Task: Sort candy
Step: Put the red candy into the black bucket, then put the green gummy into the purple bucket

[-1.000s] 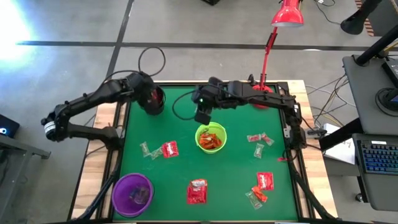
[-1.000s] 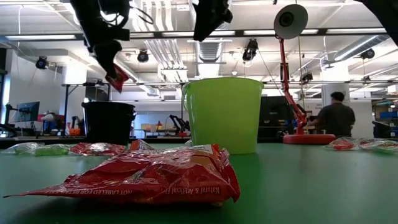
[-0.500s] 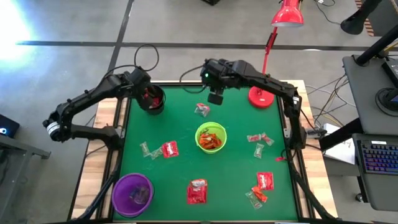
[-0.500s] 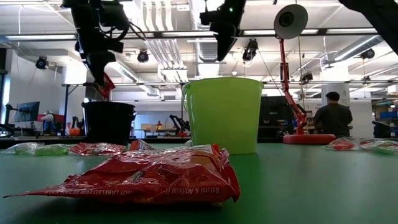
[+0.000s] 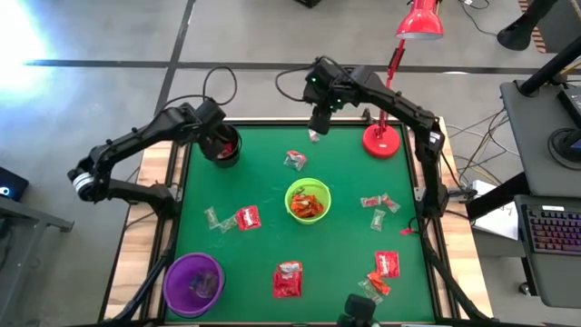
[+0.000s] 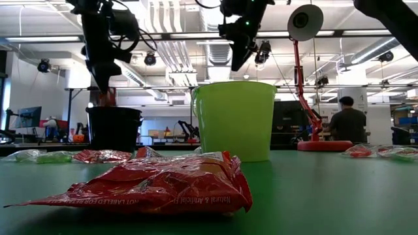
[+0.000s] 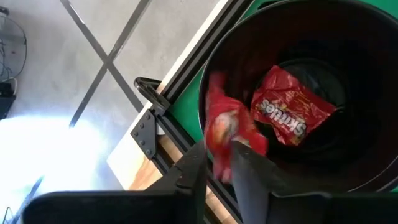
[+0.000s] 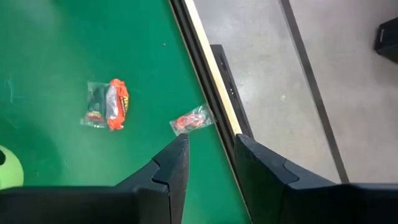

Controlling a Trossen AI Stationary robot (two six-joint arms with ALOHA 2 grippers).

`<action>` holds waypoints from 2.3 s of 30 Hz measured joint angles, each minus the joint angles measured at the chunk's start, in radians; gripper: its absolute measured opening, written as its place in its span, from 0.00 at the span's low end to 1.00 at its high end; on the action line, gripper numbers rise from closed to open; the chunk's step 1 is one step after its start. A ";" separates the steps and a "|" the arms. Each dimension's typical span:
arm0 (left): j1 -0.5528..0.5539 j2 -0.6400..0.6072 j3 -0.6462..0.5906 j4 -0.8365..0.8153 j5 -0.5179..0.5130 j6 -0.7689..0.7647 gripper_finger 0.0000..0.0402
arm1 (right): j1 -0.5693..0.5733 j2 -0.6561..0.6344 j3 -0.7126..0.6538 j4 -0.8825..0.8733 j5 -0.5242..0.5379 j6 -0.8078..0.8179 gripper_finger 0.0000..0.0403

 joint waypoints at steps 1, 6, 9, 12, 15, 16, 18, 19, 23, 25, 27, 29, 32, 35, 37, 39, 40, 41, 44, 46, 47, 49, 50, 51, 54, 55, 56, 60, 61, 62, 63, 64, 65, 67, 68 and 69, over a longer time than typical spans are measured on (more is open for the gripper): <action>0.000 0.004 0.000 0.000 0.000 0.000 0.16 | -0.002 0.000 0.000 0.000 -0.007 -0.001 0.31; -0.001 0.012 0.002 -0.002 0.000 0.000 0.25 | 0.000 0.000 0.000 0.000 -0.010 -0.007 0.33; -0.003 0.012 0.034 -0.033 0.051 0.000 0.29 | 0.000 0.000 0.000 0.000 -0.010 0.003 0.33; -0.006 0.011 0.093 -0.092 0.155 -0.001 0.30 | 0.000 0.000 0.000 0.000 -0.010 0.006 0.33; -0.013 0.009 0.163 -0.156 0.292 -0.009 0.31 | 0.000 0.000 0.000 0.004 -0.010 0.041 0.32; -0.017 0.008 0.181 -0.172 0.348 -0.021 0.31 | 0.000 0.000 0.000 0.006 -0.010 0.052 0.32; -0.026 0.002 0.205 -0.206 0.461 -0.039 0.31 | 0.000 0.000 0.000 0.011 -0.010 0.073 0.32; -0.035 -0.003 0.209 -0.228 0.503 -0.051 0.31 | 0.000 0.000 0.000 0.011 -0.010 0.086 0.33; -0.090 -0.026 0.175 -0.330 0.550 -0.097 0.31 | 0.000 0.000 0.000 0.011 -0.010 0.136 0.33; -0.124 -0.049 0.136 -0.354 0.551 -0.126 0.31 | 0.001 0.000 0.000 0.011 -0.010 0.160 0.33; -0.160 -0.080 0.095 -0.370 0.551 -0.148 0.31 | 0.002 0.000 0.000 0.011 -0.010 0.178 0.33; -0.189 -0.110 0.057 -0.365 0.552 -0.221 0.31 | 0.002 0.000 0.000 0.011 -0.010 0.201 0.32; -0.216 -0.148 0.011 -0.364 0.553 -0.362 0.31 | 0.006 0.000 0.000 0.011 -0.010 0.235 0.32; -0.243 -0.193 -0.025 -0.369 0.563 -0.454 0.31 | 0.011 0.000 0.000 0.011 -0.010 0.259 0.32; -0.259 -0.220 -0.040 -0.368 0.584 -0.524 0.31 | 0.015 0.000 0.000 0.011 -0.010 0.277 0.32; -0.277 -0.250 -0.053 -0.368 0.601 -0.623 0.31 | 0.018 0.000 0.000 0.011 -0.010 0.299 0.32; -0.287 -0.267 -0.063 -0.367 0.603 -0.677 0.31 | 0.018 0.000 0.000 0.011 -0.010 0.307 0.32; -0.300 -0.283 -0.075 -0.365 0.603 -0.734 0.31 | 0.018 0.000 0.000 0.011 -0.010 0.318 0.32; -0.353 -0.338 -0.124 -0.356 0.603 -0.873 0.31 | 0.018 0.000 0.000 0.011 -0.010 0.339 0.32; -0.392 -0.375 -0.164 -0.344 0.603 -0.943 0.31 | 0.017 0.000 0.000 0.011 -0.009 0.362 0.32; -0.408 -0.390 -0.185 -0.339 0.603 -0.976 0.31 | 0.017 0.000 0.000 0.011 -0.010 0.376 0.32; -0.437 -0.417 -0.227 -0.317 0.603 -1.030 0.31 | 0.018 0.000 0.000 0.011 -0.010 0.395 0.32; -0.449 -0.428 -0.249 -0.304 0.603 -1.054 0.31 | 0.019 0.000 0.000 0.011 -0.010 0.407 0.32; -0.460 -0.436 -0.271 -0.295 0.603 -1.079 0.31 | 0.019 0.000 0.000 0.011 -0.010 0.418 0.32; -0.493 -0.446 -0.333 -0.257 0.603 -1.134 0.31 | 0.022 0.000 0.000 0.011 -0.010 0.449 0.32; -0.504 -0.445 -0.351 -0.252 0.603 -1.150 0.31 | 0.024 0.000 0.000 0.011 -0.009 0.456 0.32; -0.515 -0.437 -0.354 -0.257 0.600 -1.162 0.31 | 0.024 0.000 0.000 0.010 -0.010 0.461 0.32; -0.551 -0.407 -0.327 -0.225 0.589 -1.208 0.31 | 0.034 0.000 0.000 0.010 -0.009 0.483 0.32; -0.559 -0.399 -0.325 -0.217 0.588 -1.229 0.31 | 0.036 0.000 0.000 0.010 -0.010 0.483 0.32; -0.566 -0.392 -0.321 -0.207 0.588 -1.250 0.31 | 0.040 0.000 0.000 0.010 -0.010 0.483 0.32; -0.573 -0.385 -0.317 -0.203 0.588 -1.271 0.31 | 0.042 0.000 0.000 0.010 -0.010 0.477 0.32; -0.579 -0.378 -0.315 -0.204 0.588 -1.294 0.31 | 0.045 0.000 0.000 0.010 -0.010 0.467 0.32; -0.586 -0.370 -0.313 -0.210 0.588 -1.319 0.31 | 0.046 0.000 0.000 0.010 -0.010 0.456 0.32; -0.598 -0.353 -0.312 -0.206 0.579 -1.378 0.31 | 0.048 0.000 0.000 0.010 -0.010 0.430 0.32; -0.605 -0.344 -0.313 -0.207 0.573 -1.411 0.31 | 0.048 0.000 0.000 0.010 -0.010 0.422 0.32; -0.612 -0.335 -0.313 -0.207 0.570 -1.445 0.31 | 0.048 0.000 0.000 0.010 -0.010 0.409 0.32</action>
